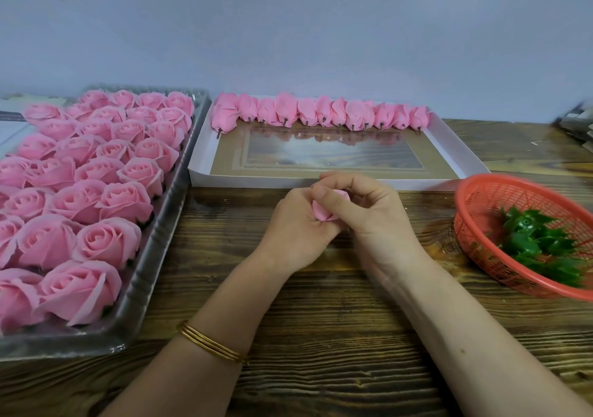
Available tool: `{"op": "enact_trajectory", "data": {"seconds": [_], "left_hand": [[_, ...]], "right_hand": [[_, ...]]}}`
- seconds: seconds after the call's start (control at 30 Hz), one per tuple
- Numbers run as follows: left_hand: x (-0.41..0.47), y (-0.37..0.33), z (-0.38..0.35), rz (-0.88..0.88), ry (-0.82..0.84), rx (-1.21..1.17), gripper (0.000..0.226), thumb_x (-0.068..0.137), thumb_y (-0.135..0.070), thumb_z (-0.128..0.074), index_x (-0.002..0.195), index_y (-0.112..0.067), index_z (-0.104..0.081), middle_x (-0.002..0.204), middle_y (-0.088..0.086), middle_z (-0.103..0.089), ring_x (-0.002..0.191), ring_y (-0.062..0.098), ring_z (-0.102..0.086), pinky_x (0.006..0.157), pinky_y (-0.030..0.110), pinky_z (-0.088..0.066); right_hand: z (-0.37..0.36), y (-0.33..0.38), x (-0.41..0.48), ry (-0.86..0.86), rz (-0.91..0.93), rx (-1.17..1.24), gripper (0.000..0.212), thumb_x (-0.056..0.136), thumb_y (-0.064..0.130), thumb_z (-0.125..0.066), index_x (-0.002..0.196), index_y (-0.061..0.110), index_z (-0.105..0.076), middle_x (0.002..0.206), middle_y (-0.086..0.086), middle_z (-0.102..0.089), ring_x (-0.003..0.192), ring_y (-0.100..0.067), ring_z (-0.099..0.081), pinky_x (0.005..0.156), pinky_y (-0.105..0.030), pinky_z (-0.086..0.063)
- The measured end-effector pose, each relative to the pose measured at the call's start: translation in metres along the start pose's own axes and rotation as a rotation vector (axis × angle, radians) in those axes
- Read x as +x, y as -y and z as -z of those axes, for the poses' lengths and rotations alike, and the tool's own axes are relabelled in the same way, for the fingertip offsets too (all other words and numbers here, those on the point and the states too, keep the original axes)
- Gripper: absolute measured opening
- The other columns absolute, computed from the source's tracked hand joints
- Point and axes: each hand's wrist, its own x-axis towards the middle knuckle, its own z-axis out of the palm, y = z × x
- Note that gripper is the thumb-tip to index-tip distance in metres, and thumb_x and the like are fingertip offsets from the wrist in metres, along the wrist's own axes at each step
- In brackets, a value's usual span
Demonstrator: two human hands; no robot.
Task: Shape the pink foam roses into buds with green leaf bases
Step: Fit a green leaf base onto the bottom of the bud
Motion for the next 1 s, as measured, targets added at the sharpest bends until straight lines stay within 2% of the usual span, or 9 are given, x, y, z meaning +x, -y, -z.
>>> {"op": "enact_trajectory", "data": {"seconds": [0.13, 0.23, 0.37, 0.43, 0.5, 0.7, 0.83, 0.9, 1.0], "left_hand": [[0.000, 0.001, 0.000, -0.016, -0.037, 0.002, 0.016, 0.088, -0.020, -0.068, 0.082, -0.034, -0.070, 0.083, -0.008, -0.073, 0.085, 0.009, -0.069, 0.074, 0.028, -0.054], [-0.001, 0.000, 0.001, -0.008, -0.023, 0.005, 0.012, 0.091, -0.016, -0.066, 0.085, -0.022, -0.075, 0.083, -0.004, -0.075, 0.083, 0.008, -0.070, 0.071, 0.021, -0.053], [-0.002, -0.008, 0.001, 0.040, -0.004, -0.097, 0.009, 0.089, -0.012, -0.070, 0.083, -0.017, -0.074, 0.077, -0.004, -0.072, 0.077, 0.004, -0.068, 0.066, 0.016, -0.052], [-0.003, -0.012, 0.002, 0.081, 0.005, -0.147, 0.001, 0.088, -0.012, -0.071, 0.087, -0.012, -0.073, 0.079, -0.001, -0.072, 0.075, 0.003, -0.067, 0.065, 0.014, -0.051], [-0.003, -0.013, 0.002, 0.095, 0.013, -0.165, 0.004, 0.088, -0.013, -0.071, 0.090, -0.009, -0.072, 0.081, 0.001, -0.071, 0.074, 0.002, -0.066, 0.064, 0.012, -0.050], [-0.004, -0.015, 0.001, 0.091, -0.014, -0.116, 0.006, 0.087, -0.015, -0.071, 0.084, -0.011, -0.072, 0.078, 0.000, -0.071, 0.074, 0.004, -0.066, 0.066, 0.018, -0.053], [-0.004, -0.014, 0.000, 0.095, -0.090, -0.034, 0.006, 0.088, -0.020, -0.070, 0.087, -0.016, -0.073, 0.083, 0.001, -0.073, 0.084, 0.017, -0.069, 0.078, 0.042, -0.057], [-0.005, -0.013, -0.001, 0.092, -0.119, -0.021, 0.007, 0.088, -0.026, -0.071, 0.082, -0.022, -0.072, 0.079, -0.003, -0.073, 0.081, 0.014, -0.068, 0.073, 0.038, -0.055], [-0.004, -0.010, -0.001, 0.092, -0.118, 0.074, 0.009, 0.089, -0.033, -0.069, 0.088, -0.025, -0.074, 0.081, -0.009, -0.073, 0.079, 0.004, -0.067, 0.069, 0.027, -0.054]], "right_hand": [[-0.001, -0.001, -0.001, -0.003, -0.003, -0.017, 0.019, 0.065, 0.017, -0.075, 0.081, 0.006, -0.071, 0.071, 0.001, -0.069, 0.070, -0.008, -0.062, 0.073, -0.020, -0.051], [-0.001, 0.000, -0.002, -0.017, -0.012, -0.048, 0.025, 0.064, 0.020, -0.076, 0.086, 0.010, -0.075, 0.078, -0.002, -0.072, 0.076, -0.011, -0.065, 0.078, -0.022, -0.052], [0.000, 0.000, -0.002, -0.012, -0.038, -0.101, 0.032, 0.065, 0.021, -0.076, 0.095, 0.011, -0.075, 0.094, -0.011, -0.073, 0.090, -0.015, -0.067, 0.088, -0.027, -0.053], [0.000, 0.001, -0.002, 0.016, -0.057, -0.080, 0.034, 0.065, 0.018, -0.075, 0.097, 0.011, -0.074, 0.095, -0.009, -0.074, 0.090, -0.013, -0.068, 0.086, -0.024, -0.053], [0.000, 0.000, -0.001, 0.035, -0.070, -0.063, 0.034, 0.065, 0.015, -0.075, 0.099, 0.011, -0.073, 0.094, -0.006, -0.074, 0.091, -0.011, -0.068, 0.084, -0.021, -0.052], [0.002, 0.000, -0.001, 0.060, -0.131, -0.041, 0.045, 0.062, 0.015, -0.077, 0.107, 0.010, -0.072, 0.100, -0.008, -0.073, 0.098, -0.014, -0.067, 0.088, -0.023, -0.053], [0.004, 0.002, 0.004, 0.025, -0.179, 0.045, 0.040, 0.071, 0.014, -0.077, 0.109, 0.006, -0.070, 0.097, -0.010, -0.072, 0.099, -0.020, -0.067, 0.099, -0.034, -0.050], [0.004, 0.003, 0.005, -0.061, -0.153, 0.096, 0.033, 0.074, 0.021, -0.068, 0.103, 0.007, -0.072, 0.093, -0.007, -0.072, 0.095, -0.018, -0.066, 0.096, -0.034, -0.049], [0.002, 0.002, 0.003, -0.142, -0.058, 0.002, 0.019, 0.077, 0.024, -0.071, 0.091, 0.012, -0.072, 0.082, 0.002, -0.069, 0.084, -0.012, -0.062, 0.085, -0.031, -0.050]]}}
